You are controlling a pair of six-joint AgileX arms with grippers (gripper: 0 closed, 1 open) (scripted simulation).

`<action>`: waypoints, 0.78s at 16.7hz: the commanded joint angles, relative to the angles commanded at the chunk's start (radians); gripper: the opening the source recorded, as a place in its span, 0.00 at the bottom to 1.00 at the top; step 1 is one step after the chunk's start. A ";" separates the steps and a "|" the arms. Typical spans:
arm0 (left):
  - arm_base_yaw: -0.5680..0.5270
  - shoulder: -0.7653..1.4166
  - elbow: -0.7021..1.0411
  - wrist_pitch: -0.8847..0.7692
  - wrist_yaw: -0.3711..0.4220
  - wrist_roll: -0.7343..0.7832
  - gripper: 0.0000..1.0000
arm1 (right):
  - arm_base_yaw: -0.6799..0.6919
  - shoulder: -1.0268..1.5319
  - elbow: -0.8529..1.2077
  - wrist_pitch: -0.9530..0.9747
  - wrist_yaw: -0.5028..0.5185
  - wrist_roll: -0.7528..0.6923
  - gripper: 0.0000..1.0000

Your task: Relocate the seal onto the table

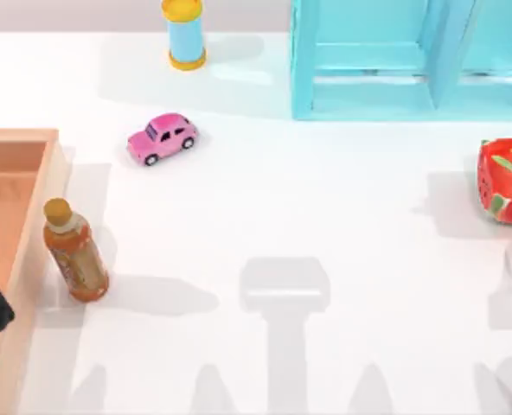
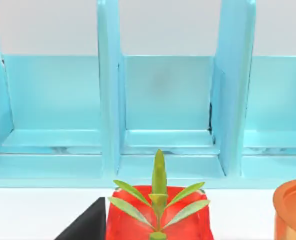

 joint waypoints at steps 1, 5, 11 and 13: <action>0.000 0.000 0.000 0.000 0.000 0.000 1.00 | 0.000 0.000 0.000 0.000 0.000 0.000 1.00; 0.017 0.064 0.062 -0.059 0.000 0.019 1.00 | 0.000 0.000 0.000 0.000 0.000 0.000 1.00; 0.102 0.474 0.395 -0.372 0.001 0.115 1.00 | 0.000 0.000 0.000 0.000 0.000 0.000 1.00; 0.139 0.678 0.530 -0.508 0.001 0.154 1.00 | 0.000 0.000 0.000 0.000 0.000 0.000 1.00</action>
